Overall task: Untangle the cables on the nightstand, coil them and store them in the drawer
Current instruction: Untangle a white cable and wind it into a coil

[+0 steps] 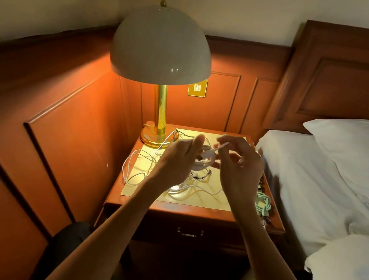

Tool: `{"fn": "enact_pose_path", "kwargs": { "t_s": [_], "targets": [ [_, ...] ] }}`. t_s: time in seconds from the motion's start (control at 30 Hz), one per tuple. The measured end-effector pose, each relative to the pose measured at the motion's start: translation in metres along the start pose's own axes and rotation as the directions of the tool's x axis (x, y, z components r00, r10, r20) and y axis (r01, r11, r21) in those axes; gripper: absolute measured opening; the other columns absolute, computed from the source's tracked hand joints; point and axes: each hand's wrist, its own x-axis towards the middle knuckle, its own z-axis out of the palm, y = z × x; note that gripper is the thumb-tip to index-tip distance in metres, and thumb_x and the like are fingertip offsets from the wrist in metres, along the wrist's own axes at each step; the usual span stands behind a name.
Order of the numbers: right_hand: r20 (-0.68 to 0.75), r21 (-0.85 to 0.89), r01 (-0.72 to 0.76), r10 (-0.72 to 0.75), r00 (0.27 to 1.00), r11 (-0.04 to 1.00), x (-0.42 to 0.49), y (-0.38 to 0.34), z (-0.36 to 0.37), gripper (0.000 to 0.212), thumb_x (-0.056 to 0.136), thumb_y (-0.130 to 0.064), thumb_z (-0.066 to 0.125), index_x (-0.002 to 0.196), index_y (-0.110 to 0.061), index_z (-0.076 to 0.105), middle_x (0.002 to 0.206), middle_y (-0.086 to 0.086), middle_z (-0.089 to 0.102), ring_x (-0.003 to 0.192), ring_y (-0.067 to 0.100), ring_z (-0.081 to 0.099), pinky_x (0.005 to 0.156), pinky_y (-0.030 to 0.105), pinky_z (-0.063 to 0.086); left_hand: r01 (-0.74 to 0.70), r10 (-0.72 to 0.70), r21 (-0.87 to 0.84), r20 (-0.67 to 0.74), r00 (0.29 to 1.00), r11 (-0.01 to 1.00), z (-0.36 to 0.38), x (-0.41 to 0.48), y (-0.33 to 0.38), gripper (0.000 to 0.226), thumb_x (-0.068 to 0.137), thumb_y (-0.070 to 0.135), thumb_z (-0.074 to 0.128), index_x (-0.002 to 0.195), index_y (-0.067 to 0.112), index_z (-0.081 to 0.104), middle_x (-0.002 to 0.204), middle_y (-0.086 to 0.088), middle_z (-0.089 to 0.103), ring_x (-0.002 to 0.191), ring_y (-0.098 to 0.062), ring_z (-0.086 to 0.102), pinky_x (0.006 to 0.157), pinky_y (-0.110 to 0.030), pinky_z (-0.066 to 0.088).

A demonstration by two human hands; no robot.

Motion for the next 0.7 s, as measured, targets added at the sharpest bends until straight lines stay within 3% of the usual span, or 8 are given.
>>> {"fn": "enact_pose_path", "kwargs": {
  "t_s": [0.1,0.23,0.3,0.4,0.47,0.53,0.6,0.7],
  "targets": [
    [0.109,0.428,-0.398,0.390,0.914,0.812,0.002,-0.007,-0.003,0.014,0.097,-0.005,0.058,0.106,-0.005,0.068,0.087,0.007,0.077,0.081,0.023,0.076,0.063,0.032,0.060,-0.001,0.002,0.006,-0.055,0.998,1.000,0.000,0.002,0.000,0.043,0.107,0.038,0.035,0.080,0.019,0.062,0.067,0.012,0.058,0.056,0.006,0.057,0.050,-0.007,0.036],
    [0.271,0.506,-0.533,0.462,0.844,0.678,0.002,0.004,-0.014,0.015,0.097,-0.009,0.059,0.109,-0.008,0.069,0.100,0.011,0.076,0.093,0.028,0.075,0.070,0.036,0.061,0.019,-0.018,0.006,-0.125,0.992,1.000,0.002,0.001,-0.008,0.046,0.107,0.043,0.034,0.082,0.017,0.064,0.077,0.000,0.067,0.069,-0.010,0.065,0.057,-0.020,0.046],
    [0.247,0.467,-0.531,0.472,0.846,0.707,0.003,0.013,-0.025,0.017,0.095,-0.006,0.061,0.108,-0.009,0.072,0.098,0.008,0.077,0.090,0.026,0.075,0.070,0.036,0.062,0.073,-0.083,-0.065,-0.164,0.983,0.995,-0.004,0.004,-0.010,0.054,0.106,0.047,0.032,0.088,0.011,0.068,0.078,-0.001,0.066,0.070,-0.015,0.064,0.059,-0.025,0.043],
    [0.218,0.272,-0.417,0.366,0.905,0.867,0.004,0.028,-0.047,0.021,0.091,-0.005,0.065,0.110,-0.010,0.073,0.093,0.003,0.078,0.072,0.021,0.074,0.060,0.031,0.060,0.098,-0.127,-0.136,-0.227,0.966,0.986,-0.021,0.006,-0.011,0.051,0.100,0.054,0.029,0.091,0.018,0.065,0.084,-0.001,0.062,0.071,0.002,0.060,0.065,-0.019,0.051],
    [0.285,0.157,-0.329,0.277,0.918,0.931,0.000,0.036,-0.055,0.019,0.091,-0.010,0.066,0.109,-0.011,0.074,0.092,0.005,0.077,0.063,0.020,0.068,0.056,0.030,0.058,0.087,-0.122,-0.140,-0.260,0.958,0.986,-0.030,0.007,-0.013,0.049,0.104,0.047,0.032,0.088,0.015,0.065,0.083,-0.002,0.066,0.073,-0.002,0.062,0.071,-0.030,0.055],
    [0.324,0.108,-0.266,0.219,0.920,0.958,-0.003,0.037,-0.056,0.021,0.094,-0.021,0.061,0.107,-0.010,0.074,0.096,0.007,0.076,0.064,0.020,0.067,0.056,0.030,0.057,0.073,-0.078,-0.029,-0.271,0.959,0.997,-0.032,0.007,-0.014,0.047,0.107,0.039,0.034,0.085,0.011,0.066,0.078,-0.003,0.066,0.069,-0.004,0.062,0.065,-0.028,0.052],
    [0.362,0.145,-0.289,0.221,0.906,0.946,-0.004,0.030,-0.051,0.034,0.096,-0.035,0.052,0.111,-0.012,0.071,0.096,0.007,0.075,0.069,0.023,0.069,0.057,0.031,0.058,0.020,0.010,0.113,-0.261,0.965,0.993,-0.028,0.005,-0.013,0.043,0.107,0.035,0.036,0.082,0.014,0.064,0.072,0.003,0.063,0.061,0.003,0.060,0.056,-0.013,0.044],
    [0.454,0.042,-0.286,0.237,0.859,0.957,-0.002,0.016,-0.040,0.043,0.086,-0.045,0.062,0.119,-0.018,0.070,0.093,0.002,0.076,0.072,0.024,0.073,0.061,0.035,0.061,-0.070,0.128,0.222,-0.260,0.957,0.972,-0.018,0.001,-0.014,0.051,0.107,0.036,0.036,0.076,0.006,0.063,0.069,-0.007,0.066,0.060,-0.009,0.065,0.054,-0.025,0.050]
  ]
}}
